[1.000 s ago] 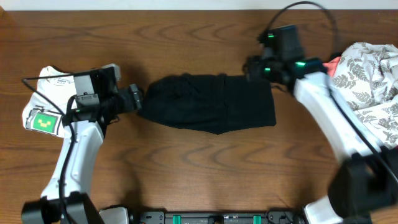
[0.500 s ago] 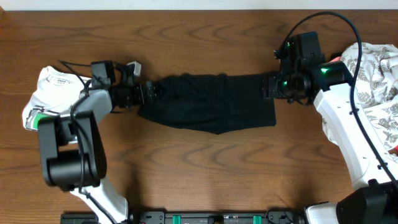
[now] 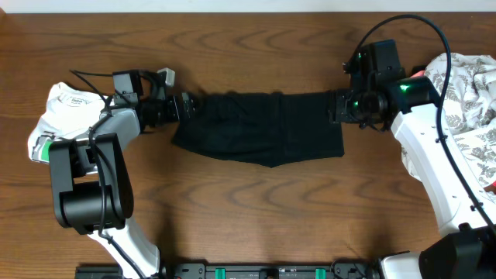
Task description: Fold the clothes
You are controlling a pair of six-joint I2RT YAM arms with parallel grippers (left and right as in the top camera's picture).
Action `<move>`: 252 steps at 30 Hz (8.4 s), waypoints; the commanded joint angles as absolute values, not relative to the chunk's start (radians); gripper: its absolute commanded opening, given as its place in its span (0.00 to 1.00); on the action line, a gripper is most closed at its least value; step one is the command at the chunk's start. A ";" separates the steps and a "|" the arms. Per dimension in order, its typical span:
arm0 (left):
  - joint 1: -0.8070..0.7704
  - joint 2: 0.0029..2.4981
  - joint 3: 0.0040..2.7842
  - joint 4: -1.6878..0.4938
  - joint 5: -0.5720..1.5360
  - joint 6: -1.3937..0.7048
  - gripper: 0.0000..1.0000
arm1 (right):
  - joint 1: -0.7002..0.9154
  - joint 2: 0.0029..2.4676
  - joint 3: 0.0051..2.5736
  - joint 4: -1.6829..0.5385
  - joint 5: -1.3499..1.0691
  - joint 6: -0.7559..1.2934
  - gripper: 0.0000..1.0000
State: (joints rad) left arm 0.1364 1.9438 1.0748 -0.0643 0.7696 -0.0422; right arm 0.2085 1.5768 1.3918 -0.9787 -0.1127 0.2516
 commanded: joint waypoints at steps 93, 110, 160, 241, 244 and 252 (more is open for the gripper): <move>0.295 1.520 1.148 -0.561 -0.113 -0.125 0.06 | 0.444 1.951 1.387 -0.498 -0.297 -0.015 0.02; 0.295 1.520 1.148 -0.486 -0.113 -0.125 0.06 | 0.621 2.146 1.387 -0.466 -0.287 0.076 0.05; -0.279 1.545 1.356 -0.695 -0.177 -0.382 0.06 | 0.358 1.913 1.388 -0.844 -0.276 0.181 0.09; 0.043 1.846 1.294 -0.844 0.019 -0.324 0.58 | 0.680 2.033 1.388 -0.701 -0.159 0.362 0.39; 0.043 1.826 1.295 -0.844 0.019 -0.307 0.58 | 0.674 2.033 1.388 -0.704 -0.152 0.363 0.34; 0.043 1.691 1.318 -0.834 0.019 -0.281 0.58 | 0.595 1.938 1.412 -0.737 -0.093 0.350 0.31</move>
State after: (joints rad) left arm 0.0433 1.7725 1.2972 -0.8387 0.0200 -0.3054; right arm 0.6407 2.0159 1.3911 -0.7303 -0.1379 0.3561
